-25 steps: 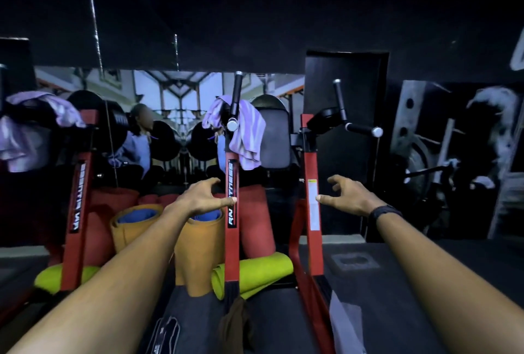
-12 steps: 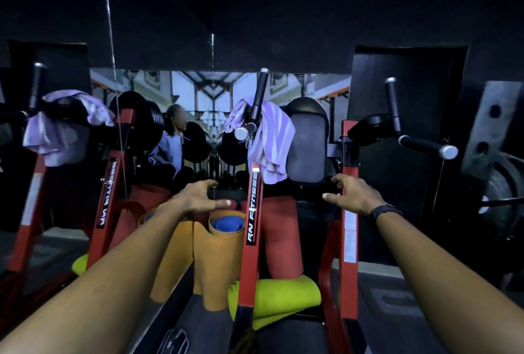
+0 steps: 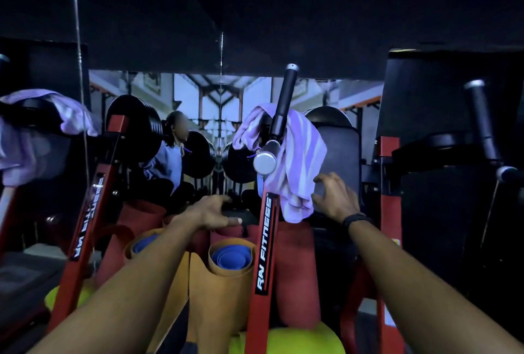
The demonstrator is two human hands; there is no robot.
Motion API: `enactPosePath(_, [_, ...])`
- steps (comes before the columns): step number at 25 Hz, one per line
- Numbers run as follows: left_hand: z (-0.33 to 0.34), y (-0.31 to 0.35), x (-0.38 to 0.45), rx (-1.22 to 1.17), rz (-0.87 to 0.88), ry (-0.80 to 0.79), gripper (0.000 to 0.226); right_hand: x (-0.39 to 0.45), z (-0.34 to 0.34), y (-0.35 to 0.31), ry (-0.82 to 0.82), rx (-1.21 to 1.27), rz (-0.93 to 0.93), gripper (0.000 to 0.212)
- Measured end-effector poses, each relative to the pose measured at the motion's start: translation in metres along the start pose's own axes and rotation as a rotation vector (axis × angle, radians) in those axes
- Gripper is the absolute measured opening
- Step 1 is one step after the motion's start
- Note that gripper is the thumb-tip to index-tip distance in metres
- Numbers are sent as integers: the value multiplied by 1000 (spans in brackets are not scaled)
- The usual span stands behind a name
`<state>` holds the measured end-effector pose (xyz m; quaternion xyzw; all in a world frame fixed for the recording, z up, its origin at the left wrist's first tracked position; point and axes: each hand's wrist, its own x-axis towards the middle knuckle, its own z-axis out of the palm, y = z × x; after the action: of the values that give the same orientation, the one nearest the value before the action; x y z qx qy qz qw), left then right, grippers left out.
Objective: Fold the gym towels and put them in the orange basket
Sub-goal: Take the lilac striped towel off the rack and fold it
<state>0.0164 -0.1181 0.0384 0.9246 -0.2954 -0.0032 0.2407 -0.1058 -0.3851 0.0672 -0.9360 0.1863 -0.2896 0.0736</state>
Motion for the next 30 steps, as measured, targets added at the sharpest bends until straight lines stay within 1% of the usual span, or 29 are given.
enactPosePath(2, [-8, -12, 46, 11, 23, -9, 82, 44, 30, -19, 20, -20, -7, 46])
enactPosePath(4, [-17, -26, 87, 16, 48, 6, 76, 87, 52, -39, 91, 4, 29, 45])
enactPosePath(5, [-21, -33, 104, 24, 60, 16, 74, 106, 58, -49, 137, 8, 61, 44])
enactPosePath(7, [-23, -47, 128, 48, 64, 10, 79, 139, 66, -63, 203, 13, 148, 43])
enactPosePath(9, [-25, -58, 142, 58, 69, 2, 83, 162, 74, -71, 214, 32, 259, 56])
enactPosePath(10, [-25, -63, 149, 58, 68, -1, 82, 173, 80, -73, 229, 24, 301, 56])
enactPosePath(12, [-27, -72, 161, 69, 59, 12, 80, 193, 95, -71, 281, -1, 335, 46])
enactPosePath(13, [-29, -76, 166, 83, 55, 23, 80, 201, 99, -69, 300, 25, 327, 50])
enactPosePath(15, [-30, -81, 171, 125, 40, 33, 79, 215, 100, -66, 232, 84, 295, 66])
enactPosePath(16, [-29, -83, 172, 141, 30, 35, 79, 220, 101, -63, 215, 53, 280, 61])
enactPosePath(18, [-28, -81, 170, 161, 24, 31, 80, 223, 103, -54, 223, -37, 259, 35])
enactPosePath(19, [-29, -79, 169, 160, 20, 24, 80, 220, 102, -47, 237, -12, 245, 30])
enactPosePath(22, [-32, -60, 155, 150, 21, 29, 85, 196, 78, -25, 289, 110, 165, 27])
enactPosePath(25, [-31, -34, 137, 134, 43, 77, 96, 165, 26, -10, 363, 67, 103, 37])
enactPosePath(26, [-32, -22, 125, 137, 54, 99, 95, 154, 9, -9, 374, 49, 76, 38])
enactPosePath(29, [-36, 19, 73, 135, 63, 129, 78, 106, -42, -6, 427, 0, 8, 37])
enactPosePath(30, [-37, 31, 53, 139, 55, 132, 77, 89, -58, -3, 446, -20, -4, 36])
